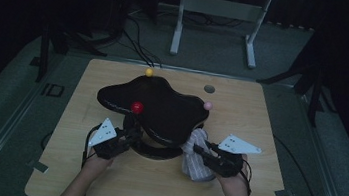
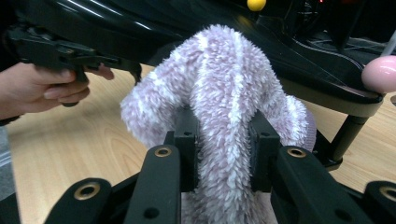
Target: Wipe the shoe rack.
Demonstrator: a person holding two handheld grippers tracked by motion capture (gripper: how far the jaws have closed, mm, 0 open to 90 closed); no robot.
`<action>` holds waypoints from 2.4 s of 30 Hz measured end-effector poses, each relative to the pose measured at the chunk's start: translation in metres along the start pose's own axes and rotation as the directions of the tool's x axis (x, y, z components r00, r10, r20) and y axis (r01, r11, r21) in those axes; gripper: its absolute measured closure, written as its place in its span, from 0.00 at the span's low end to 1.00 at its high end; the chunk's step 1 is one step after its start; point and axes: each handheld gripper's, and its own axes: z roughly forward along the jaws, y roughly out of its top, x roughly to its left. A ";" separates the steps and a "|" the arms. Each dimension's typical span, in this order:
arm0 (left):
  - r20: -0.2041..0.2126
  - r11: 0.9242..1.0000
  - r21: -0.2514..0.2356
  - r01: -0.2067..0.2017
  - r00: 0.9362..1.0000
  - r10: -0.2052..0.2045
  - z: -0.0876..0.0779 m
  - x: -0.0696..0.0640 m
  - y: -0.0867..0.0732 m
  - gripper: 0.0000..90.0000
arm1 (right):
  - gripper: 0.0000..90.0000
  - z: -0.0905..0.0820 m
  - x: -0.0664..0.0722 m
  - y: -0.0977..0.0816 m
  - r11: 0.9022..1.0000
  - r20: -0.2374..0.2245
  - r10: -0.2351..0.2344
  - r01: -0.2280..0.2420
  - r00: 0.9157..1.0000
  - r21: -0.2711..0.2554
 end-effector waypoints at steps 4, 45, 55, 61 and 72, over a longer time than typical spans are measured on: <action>0.000 1.000 -0.001 -0.001 1.000 0.001 0.000 0.000 0.000 0.84 | 0.79 -0.020 0.004 0.010 0.998 -0.014 -0.005 0.004 1.000 -0.062; 0.014 1.000 -0.002 0.003 1.000 -0.003 0.001 0.001 0.000 0.84 | 0.78 -0.011 0.027 -0.016 0.999 -0.039 -0.046 0.045 0.998 -0.028; 0.013 1.000 -0.006 0.003 1.000 -0.003 0.001 0.000 -0.001 0.84 | 0.78 0.012 -0.040 -0.029 1.000 0.133 0.023 -0.024 0.991 0.001; 0.017 1.000 -0.007 0.002 1.000 -0.002 0.001 0.001 -0.001 0.84 | 0.78 0.026 -0.050 -0.026 0.999 0.129 0.045 -0.043 0.991 -0.021; 0.013 1.000 -0.004 0.000 1.000 0.000 0.001 0.000 -0.001 0.84 | 0.78 -0.017 -0.015 0.011 0.989 0.053 -0.009 0.017 0.999 -0.150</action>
